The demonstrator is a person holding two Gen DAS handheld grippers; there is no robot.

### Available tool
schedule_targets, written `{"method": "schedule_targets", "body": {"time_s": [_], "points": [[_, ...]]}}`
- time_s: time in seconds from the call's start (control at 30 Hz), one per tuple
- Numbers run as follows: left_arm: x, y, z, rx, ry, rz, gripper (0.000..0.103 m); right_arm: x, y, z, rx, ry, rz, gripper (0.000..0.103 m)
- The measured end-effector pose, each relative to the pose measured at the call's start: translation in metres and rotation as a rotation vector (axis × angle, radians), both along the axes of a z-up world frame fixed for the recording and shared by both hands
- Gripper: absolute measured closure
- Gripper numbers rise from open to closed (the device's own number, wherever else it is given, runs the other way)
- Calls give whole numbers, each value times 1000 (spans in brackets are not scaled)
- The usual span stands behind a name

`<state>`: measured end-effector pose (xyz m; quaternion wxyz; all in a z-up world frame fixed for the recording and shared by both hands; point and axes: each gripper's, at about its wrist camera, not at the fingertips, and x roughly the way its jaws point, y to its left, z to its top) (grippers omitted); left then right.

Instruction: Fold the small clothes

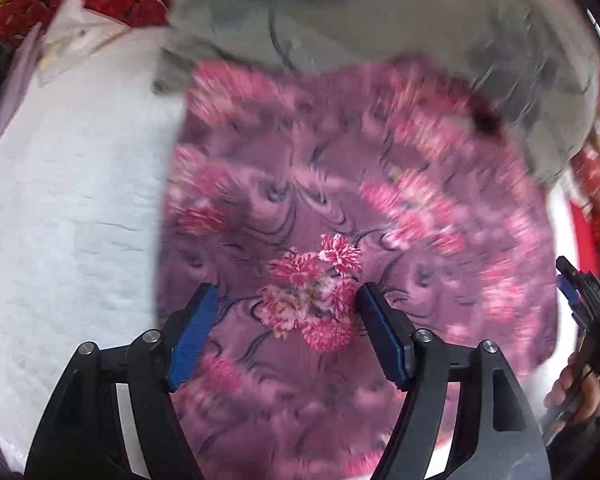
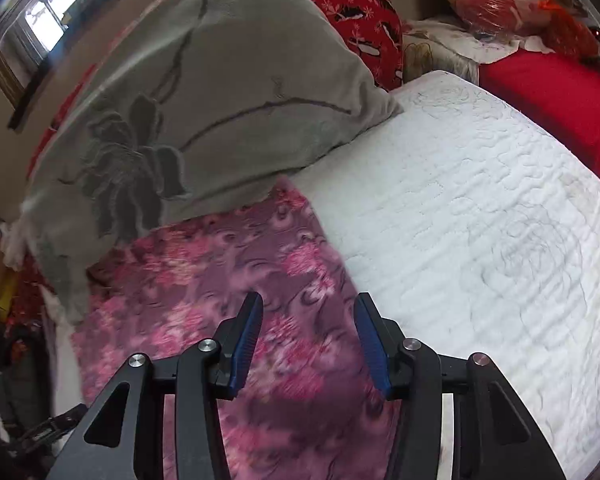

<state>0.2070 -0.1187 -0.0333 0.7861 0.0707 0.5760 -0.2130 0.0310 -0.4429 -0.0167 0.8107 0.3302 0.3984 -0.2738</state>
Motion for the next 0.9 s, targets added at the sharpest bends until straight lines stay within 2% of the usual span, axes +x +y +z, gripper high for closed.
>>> {"method": "schedule_targets", "body": {"time_s": [0.03, 0.1, 0.17, 0.23, 0.3, 0.37, 0.43, 0.5, 0.53, 0.57, 0.63, 0.73, 0.8, 0.87, 0.9], "points": [[0, -4, -3, 18, -36, -10, 22, 9, -3, -21, 41, 72, 6, 51], [-4, -11, 3, 56, -84, -56, 22, 7, -7, -21, 21, 14, -23, 50], [0, -10, 12, 38, -81, -73, 23, 13, -12, -15, 32, 31, -34, 51], [12, -5, 27, -13, -85, -39, 23, 18, -13, 5, -39, -47, -37, 50], [27, -1, 38, -41, -108, 11, 23, 29, -12, 17, -98, -65, -12, 48], [40, -1, 37, -40, -114, 48, 23, 45, -12, 17, -107, -64, 25, 48], [56, -5, 21, -22, -65, 65, 23, 58, -14, 8, -88, -39, 39, 49], [67, -8, -6, 22, 12, 74, 22, 73, -16, -19, -39, 62, 64, 48], [68, -8, -9, 21, 0, 69, 20, 75, -16, -22, -68, 77, 62, 41], [66, -10, -6, 27, -25, 60, 20, 75, -16, -21, -78, 68, 62, 40], [62, -11, 3, 36, -19, 36, 21, 75, -18, -14, -70, 90, 46, 42], [37, -5, 23, -45, -15, 10, 21, 55, 1, 11, -86, 4, 64, 40], [23, 3, 25, -78, -13, 14, 21, 44, 19, 14, -81, -34, 100, 40], [19, 6, 15, -60, 24, 16, 21, 42, 33, 2, -56, 3, 139, 38], [12, 5, 3, -19, 53, 12, 20, 44, 41, -7, -69, 47, 156, 37]]}}
